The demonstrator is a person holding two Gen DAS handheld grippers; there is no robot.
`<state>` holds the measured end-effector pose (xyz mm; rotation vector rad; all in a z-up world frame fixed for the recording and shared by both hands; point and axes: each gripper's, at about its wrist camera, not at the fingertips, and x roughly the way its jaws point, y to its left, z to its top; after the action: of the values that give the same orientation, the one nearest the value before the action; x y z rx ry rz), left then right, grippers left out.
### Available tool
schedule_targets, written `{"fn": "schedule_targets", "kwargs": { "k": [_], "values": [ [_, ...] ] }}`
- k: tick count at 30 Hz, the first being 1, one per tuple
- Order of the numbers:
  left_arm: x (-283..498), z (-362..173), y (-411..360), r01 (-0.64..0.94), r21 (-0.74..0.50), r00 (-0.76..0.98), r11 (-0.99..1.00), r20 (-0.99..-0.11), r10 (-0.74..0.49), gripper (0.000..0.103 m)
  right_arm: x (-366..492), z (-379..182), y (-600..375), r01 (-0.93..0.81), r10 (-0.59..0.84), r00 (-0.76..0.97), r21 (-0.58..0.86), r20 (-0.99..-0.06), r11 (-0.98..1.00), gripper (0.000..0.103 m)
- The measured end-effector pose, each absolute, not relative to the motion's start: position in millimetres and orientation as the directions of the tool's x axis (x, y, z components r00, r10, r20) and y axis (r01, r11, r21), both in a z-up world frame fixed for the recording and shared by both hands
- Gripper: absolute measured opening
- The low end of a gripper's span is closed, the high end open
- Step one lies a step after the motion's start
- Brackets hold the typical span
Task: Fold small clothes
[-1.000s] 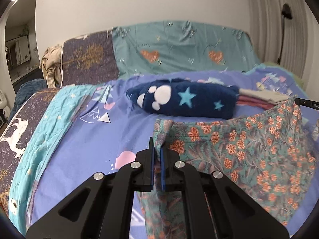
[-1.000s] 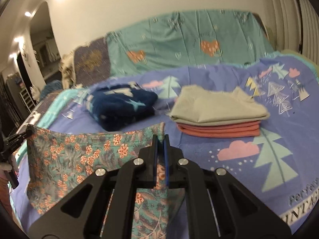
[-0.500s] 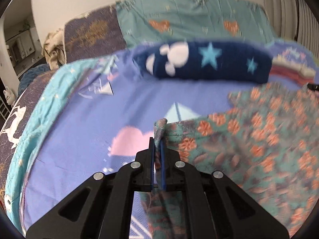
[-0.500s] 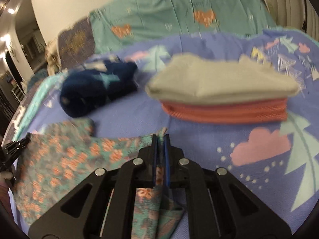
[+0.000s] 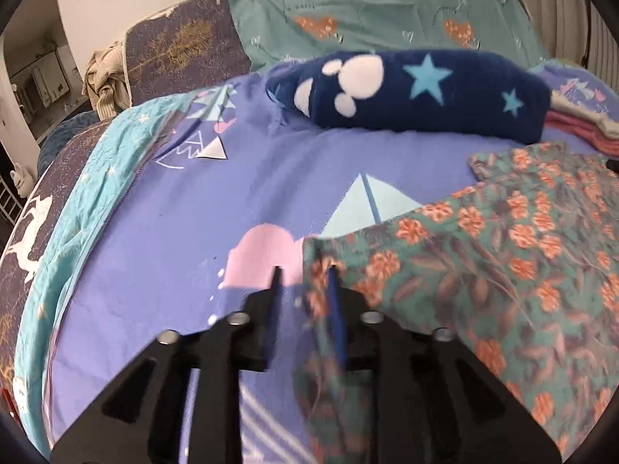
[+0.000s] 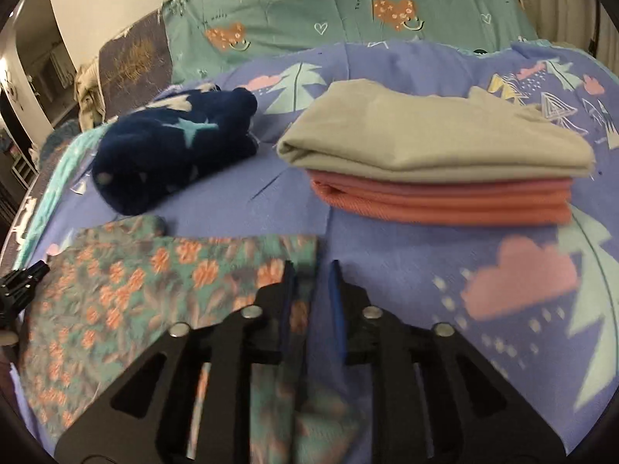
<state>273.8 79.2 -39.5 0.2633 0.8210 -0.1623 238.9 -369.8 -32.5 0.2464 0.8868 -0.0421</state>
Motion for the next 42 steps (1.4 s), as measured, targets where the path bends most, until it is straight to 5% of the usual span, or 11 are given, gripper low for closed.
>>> {"fn": "schedule_targets", "kwargs": {
  "k": [8, 18, 29, 30, 32, 42],
  "values": [
    [182, 16, 70, 0.344, 0.088, 0.736, 0.935, -0.644, -0.211, 0.04, 129, -4, -391, 0.133, 0.113, 0.686, 0.277, -0.719, 0.952, 0.031],
    [63, 8, -114, 0.761, -0.023, 0.457, 0.648, -0.69, -0.561, 0.04, 16, -24, -405, 0.219, 0.15, 0.668, 0.385, -0.729, 0.896, 0.019],
    [11, -30, -267, 0.874, 0.169, 0.416, 0.456, -0.746, -0.52, 0.049, -39, -27, -435, 0.218, 0.207, 0.71, 0.488, -0.674, 0.845, 0.021],
    [14, -34, -272, 0.867, 0.174, 0.425, 0.468, -0.749, -0.508, 0.047, -40, -26, -437, 0.214, 0.211, 0.71, 0.492, -0.672, 0.844, 0.023],
    [22, -35, -271, 0.862, 0.142, 0.413, 0.487, -0.754, -0.511, 0.007, -38, -25, -441, 0.206, 0.22, 0.709, 0.495, -0.67, 0.844, 0.024],
    [51, 5, -206, 0.754, -0.134, 0.407, 0.643, -0.673, -0.618, 0.006, 11, -14, -433, 0.075, 0.342, 0.674, 0.521, -0.655, 0.85, 0.026]
  ]
}}
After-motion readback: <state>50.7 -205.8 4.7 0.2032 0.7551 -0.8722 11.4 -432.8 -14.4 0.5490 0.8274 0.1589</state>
